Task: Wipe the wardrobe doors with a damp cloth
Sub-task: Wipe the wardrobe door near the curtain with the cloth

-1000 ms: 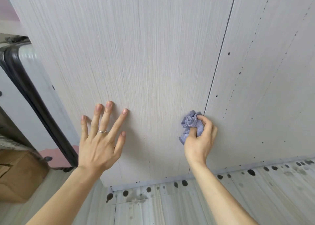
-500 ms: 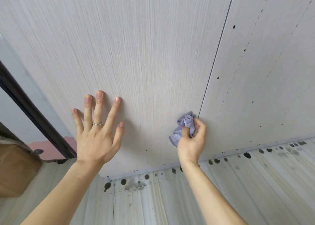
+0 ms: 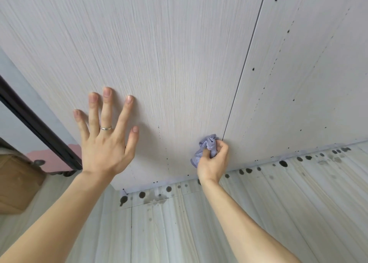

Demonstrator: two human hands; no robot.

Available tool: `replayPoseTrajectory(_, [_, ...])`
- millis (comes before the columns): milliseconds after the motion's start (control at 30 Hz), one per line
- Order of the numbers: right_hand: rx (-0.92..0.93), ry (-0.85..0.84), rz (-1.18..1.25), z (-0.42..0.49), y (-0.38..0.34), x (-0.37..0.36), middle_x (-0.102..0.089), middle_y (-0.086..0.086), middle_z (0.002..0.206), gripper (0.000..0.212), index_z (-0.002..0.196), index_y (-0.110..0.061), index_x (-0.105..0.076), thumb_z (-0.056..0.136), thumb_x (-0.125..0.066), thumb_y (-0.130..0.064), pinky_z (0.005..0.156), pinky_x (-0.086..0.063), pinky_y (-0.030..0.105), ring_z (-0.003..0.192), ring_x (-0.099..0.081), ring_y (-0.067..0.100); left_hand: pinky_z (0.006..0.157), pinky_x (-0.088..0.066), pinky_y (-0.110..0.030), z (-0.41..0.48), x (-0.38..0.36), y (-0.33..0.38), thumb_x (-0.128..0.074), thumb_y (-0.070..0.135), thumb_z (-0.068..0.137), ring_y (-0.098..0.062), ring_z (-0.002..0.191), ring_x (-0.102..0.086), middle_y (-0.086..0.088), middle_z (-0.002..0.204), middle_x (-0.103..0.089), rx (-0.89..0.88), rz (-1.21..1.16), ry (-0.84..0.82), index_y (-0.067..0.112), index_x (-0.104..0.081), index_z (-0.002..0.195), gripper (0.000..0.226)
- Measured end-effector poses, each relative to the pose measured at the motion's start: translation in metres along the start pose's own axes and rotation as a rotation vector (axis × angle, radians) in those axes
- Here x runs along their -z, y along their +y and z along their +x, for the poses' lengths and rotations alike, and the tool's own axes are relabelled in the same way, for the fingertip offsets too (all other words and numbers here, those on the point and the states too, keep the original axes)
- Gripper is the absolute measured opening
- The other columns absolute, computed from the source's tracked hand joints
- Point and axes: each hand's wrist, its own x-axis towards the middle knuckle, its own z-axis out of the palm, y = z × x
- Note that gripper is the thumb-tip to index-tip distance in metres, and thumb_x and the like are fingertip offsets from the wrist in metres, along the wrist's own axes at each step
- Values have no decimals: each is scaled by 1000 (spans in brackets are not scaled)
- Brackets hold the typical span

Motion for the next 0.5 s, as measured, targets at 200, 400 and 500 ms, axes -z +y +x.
replayPoseTrajectory(200, [181, -6, 28, -6, -30, -8, -48, -4, 116, 35, 113, -21, -58, 86, -59, 2, 75, -33, 10, 90, -47, -19, 119, 0, -65, -1, -1, -3, -36, 41, 104, -25, 153, 17, -9, 168, 4, -18, 30, -17, 27, -13, 162, 64])
replayPoseTrajectory(400, [148, -8, 49, -5, -27, -3, -50, -10, 108, 40, 108, -32, -59, 86, -61, 1, 87, -48, 31, 92, -54, -4, 121, -5, -64, -3, 12, -4, -44, 33, 101, -26, 156, 3, -8, 169, -2, -26, -8, 9, 28, -23, 160, 63])
replayPoseTrajectory(500, [213, 63, 139, -1, -52, -10, -50, -19, 106, 37, 111, -31, -61, 87, -61, -2, 91, -48, 31, 99, -59, 9, 121, -3, -62, -23, 27, -3, -47, 27, 98, -24, 156, -5, -7, 169, -7, 201, -169, 77, 30, -23, 160, 66])
